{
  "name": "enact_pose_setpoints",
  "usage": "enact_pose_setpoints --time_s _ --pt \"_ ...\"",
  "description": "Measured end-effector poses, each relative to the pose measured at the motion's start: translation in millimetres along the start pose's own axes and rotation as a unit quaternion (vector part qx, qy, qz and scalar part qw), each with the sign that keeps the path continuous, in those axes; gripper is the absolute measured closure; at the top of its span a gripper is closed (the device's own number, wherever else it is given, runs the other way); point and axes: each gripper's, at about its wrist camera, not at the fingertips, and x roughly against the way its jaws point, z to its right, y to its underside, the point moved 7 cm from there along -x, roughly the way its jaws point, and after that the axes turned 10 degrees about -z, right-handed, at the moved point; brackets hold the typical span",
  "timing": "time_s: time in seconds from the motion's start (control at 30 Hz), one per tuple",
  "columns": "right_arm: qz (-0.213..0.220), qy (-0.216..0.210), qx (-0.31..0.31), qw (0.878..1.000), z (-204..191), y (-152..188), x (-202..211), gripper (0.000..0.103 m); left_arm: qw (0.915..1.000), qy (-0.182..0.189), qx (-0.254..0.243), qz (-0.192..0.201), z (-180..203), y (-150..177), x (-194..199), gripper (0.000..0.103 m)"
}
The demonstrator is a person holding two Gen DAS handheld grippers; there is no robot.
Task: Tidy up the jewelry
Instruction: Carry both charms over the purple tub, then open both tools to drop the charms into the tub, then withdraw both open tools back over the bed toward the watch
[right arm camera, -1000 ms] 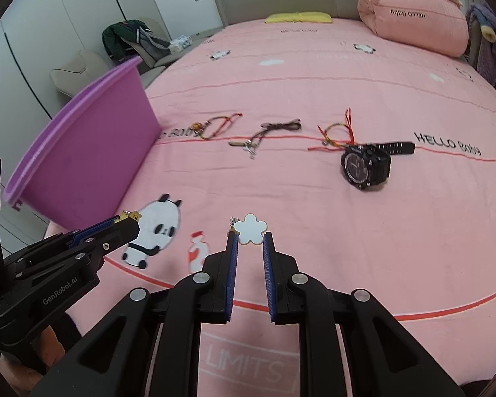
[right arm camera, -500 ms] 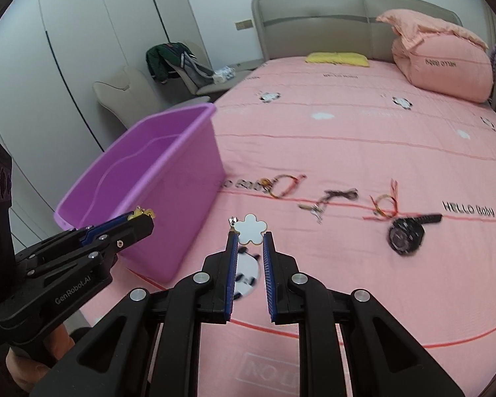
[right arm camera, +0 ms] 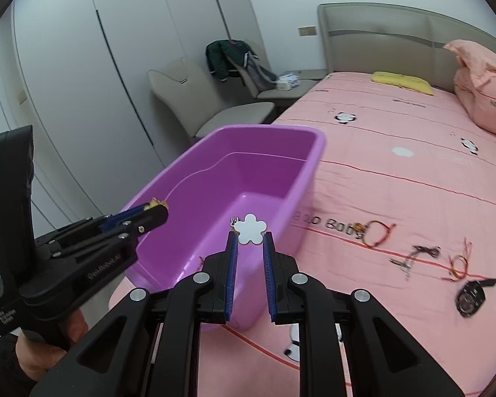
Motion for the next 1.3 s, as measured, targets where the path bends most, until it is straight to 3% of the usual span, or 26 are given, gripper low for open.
enact_pose_setpoints --time_s 0.3,0.5,0.7,0.77,0.83,0.9,0.93,1.1,1.3 --pt "-0.040 -0.014 0.029 0.999 -38 -21 -49 0.088 0.9984 -0.025 0.035 -0.037 -46 5 -31 0.086" --pt "-0.079 -0.009 0.032 0.996 -42 -20 -77 0.088 0.9960 -0.044 0.046 -0.062 -62 10 -55 0.085" --pt "-0.090 0.000 0.034 0.995 -41 -20 -89 0.088 0.9946 -0.056 0.051 -0.071 -69 12 -67 0.083" --pt "-0.092 0.005 0.033 0.995 -40 -21 -91 0.088 0.9937 -0.070 0.050 -0.071 -70 12 -69 0.069" --pt "-0.092 0.014 0.036 0.995 -40 -22 -90 0.085 0.9931 -0.086 0.049 -0.063 -71 13 -65 0.042" --pt "-0.081 0.027 0.038 0.996 -38 -23 -84 0.062 0.9926 -0.092 0.057 -0.055 -74 14 -60 0.024" --pt "-0.070 0.032 0.038 0.996 -37 -24 -79 0.060 0.9921 -0.096 0.060 -0.054 -76 14 -60 0.017" --pt "-0.061 0.029 0.032 0.997 -30 -22 -67 0.060 0.9899 -0.110 0.070 -0.056 -82 16 -53 0.014" --pt "-0.054 0.022 0.022 0.998 -22 -17 -54 0.059 0.9903 -0.101 0.074 -0.060 -77 20 -47 0.013"
